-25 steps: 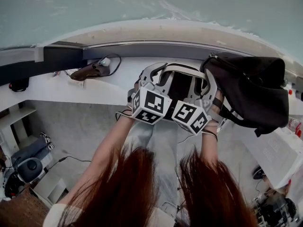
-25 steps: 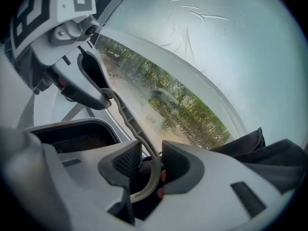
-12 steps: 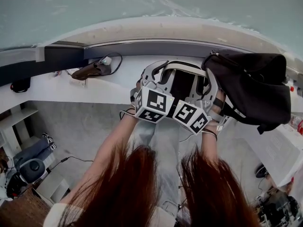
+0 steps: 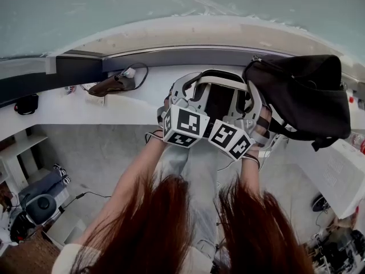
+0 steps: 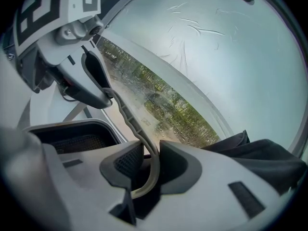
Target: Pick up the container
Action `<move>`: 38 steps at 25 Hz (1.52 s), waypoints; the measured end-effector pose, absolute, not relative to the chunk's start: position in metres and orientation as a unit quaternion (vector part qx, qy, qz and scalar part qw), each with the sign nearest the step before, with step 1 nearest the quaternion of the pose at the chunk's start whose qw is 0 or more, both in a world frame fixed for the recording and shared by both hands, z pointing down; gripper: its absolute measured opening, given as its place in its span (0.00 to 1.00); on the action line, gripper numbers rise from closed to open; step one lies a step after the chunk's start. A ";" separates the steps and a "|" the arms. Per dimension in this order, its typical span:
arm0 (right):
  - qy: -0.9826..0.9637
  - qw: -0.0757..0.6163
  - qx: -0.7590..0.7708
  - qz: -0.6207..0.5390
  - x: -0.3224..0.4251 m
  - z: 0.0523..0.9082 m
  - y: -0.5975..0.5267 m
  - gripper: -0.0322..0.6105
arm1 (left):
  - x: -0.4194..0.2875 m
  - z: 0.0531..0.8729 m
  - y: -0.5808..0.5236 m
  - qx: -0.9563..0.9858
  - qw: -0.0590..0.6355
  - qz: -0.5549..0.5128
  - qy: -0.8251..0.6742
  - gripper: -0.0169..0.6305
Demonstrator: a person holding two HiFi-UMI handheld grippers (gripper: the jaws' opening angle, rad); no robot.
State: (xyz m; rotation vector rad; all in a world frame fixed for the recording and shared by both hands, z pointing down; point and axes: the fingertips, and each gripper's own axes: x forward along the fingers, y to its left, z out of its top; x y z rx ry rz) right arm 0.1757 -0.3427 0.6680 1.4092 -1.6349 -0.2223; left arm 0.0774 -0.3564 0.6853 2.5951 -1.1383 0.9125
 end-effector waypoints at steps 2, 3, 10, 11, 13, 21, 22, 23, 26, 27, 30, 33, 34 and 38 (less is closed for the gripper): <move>-0.667 0.463 0.577 -0.089 0.175 0.665 -0.339 0.23 | 0.077 0.683 -0.353 0.870 0.079 0.304 -0.380 0.18; -0.667 0.463 0.577 -0.089 0.174 0.665 -0.337 0.23 | 0.076 0.682 -0.352 0.871 0.077 0.304 -0.378 0.18; -0.666 0.457 0.582 -0.087 0.172 0.656 -0.326 0.23 | 0.075 0.674 -0.345 0.874 0.064 0.305 -0.373 0.18; -0.665 0.456 0.585 -0.087 0.171 0.654 -0.324 0.23 | 0.075 0.672 -0.344 0.874 0.063 0.304 -0.373 0.18; -0.664 0.453 0.589 -0.083 0.171 0.652 -0.321 0.23 | 0.074 0.668 -0.343 0.875 0.055 0.305 -0.373 0.18; -0.660 0.446 0.599 -0.076 0.166 0.643 -0.310 0.23 | 0.071 0.654 -0.340 0.878 0.026 0.309 -0.365 0.18; -0.660 0.445 0.601 -0.077 0.166 0.640 -0.310 0.23 | 0.071 0.651 -0.340 0.879 0.024 0.308 -0.364 0.18; -0.659 0.444 0.602 -0.078 0.165 0.637 -0.310 0.23 | 0.070 0.649 -0.340 0.879 0.023 0.307 -0.364 0.18; -0.656 0.443 0.606 -0.081 0.162 0.628 -0.308 0.23 | 0.067 0.640 -0.339 0.880 0.021 0.303 -0.365 0.18; -0.655 0.442 0.607 -0.080 0.162 0.625 -0.308 0.23 | 0.067 0.637 -0.339 0.880 0.019 0.301 -0.366 0.18; -0.652 0.440 0.612 -0.080 0.160 0.615 -0.306 0.23 | 0.066 0.626 -0.339 0.883 0.012 0.296 -0.365 0.18; -0.649 0.438 0.617 -0.078 0.159 0.605 -0.304 0.23 | 0.065 0.616 -0.338 0.885 0.004 0.294 -0.362 0.18; -0.648 0.437 0.619 -0.078 0.158 0.602 -0.303 0.23 | 0.065 0.612 -0.337 0.885 0.002 0.293 -0.362 0.18; -0.646 0.433 0.623 -0.083 0.155 0.584 -0.301 0.23 | 0.062 0.595 -0.337 0.887 -0.002 0.287 -0.362 0.18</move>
